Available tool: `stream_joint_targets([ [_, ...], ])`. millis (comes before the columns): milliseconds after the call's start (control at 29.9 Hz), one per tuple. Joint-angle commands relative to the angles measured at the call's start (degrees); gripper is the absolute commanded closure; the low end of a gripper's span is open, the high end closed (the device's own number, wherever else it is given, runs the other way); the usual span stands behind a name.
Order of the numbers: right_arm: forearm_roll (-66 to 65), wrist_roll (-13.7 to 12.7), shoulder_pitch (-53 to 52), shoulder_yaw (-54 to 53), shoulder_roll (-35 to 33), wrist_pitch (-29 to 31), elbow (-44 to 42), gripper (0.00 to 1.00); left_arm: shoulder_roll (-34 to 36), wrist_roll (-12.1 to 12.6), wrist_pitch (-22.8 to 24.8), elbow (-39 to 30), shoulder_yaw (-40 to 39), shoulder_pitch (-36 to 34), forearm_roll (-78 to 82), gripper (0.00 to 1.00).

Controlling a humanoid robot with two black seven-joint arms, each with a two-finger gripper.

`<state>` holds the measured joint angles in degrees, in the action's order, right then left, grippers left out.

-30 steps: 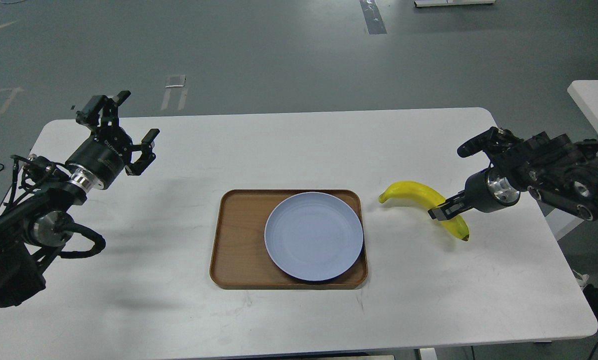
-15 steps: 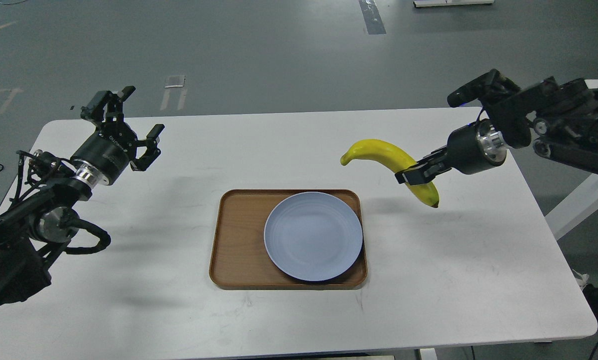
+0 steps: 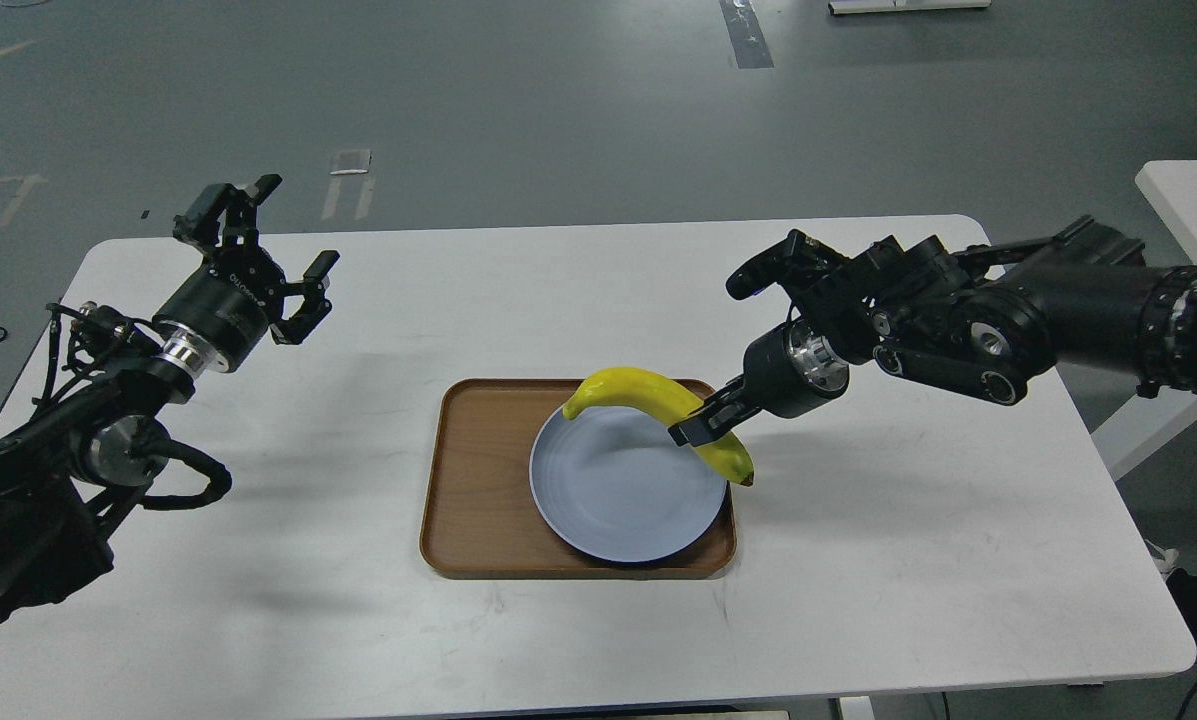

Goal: Place banana on plate with both arms
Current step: 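Lower the banana onto the plate with the right gripper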

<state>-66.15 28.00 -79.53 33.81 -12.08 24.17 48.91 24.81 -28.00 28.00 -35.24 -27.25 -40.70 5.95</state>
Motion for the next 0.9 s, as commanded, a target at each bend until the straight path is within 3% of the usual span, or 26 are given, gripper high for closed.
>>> stream_joint_targets([
  [0,0.1,0.0,0.8,-0.1,1.4,-0.2,-1.0,0.81,0.1,0.0,0.0,0.0,0.0,0.0,0.0,0.02],
  [435,0.1,0.0,1.0,-0.2,3.7,-0.3,-2.6,0.75,0.0,0.0,0.0,0.0,0.0,0.0,-0.1,0.02],
  [535,0.1,0.0,1.3,-0.2,4.1,-0.3,-3.2,0.66,0.1,0.0,0.0,0.0,-0.1,0.0,-0.1,0.02],
  [669,0.1,0.0,1.3,-0.2,4.3,-0.2,-3.3,0.41,0.2,0.0,0.0,0.0,-0.1,-0.1,-0.1,0.02],
  [802,0.1,0.0,1.3,-0.4,4.2,-0.2,-3.3,0.3,0.2,0.0,0.0,0.0,-0.1,-0.1,-0.1,0.02],
  [869,0.1,0.0,1.3,-0.8,4.2,-0.2,-3.3,0.15,0.2,0.0,0.0,-0.1,-0.1,-0.1,-0.1,0.02],
])
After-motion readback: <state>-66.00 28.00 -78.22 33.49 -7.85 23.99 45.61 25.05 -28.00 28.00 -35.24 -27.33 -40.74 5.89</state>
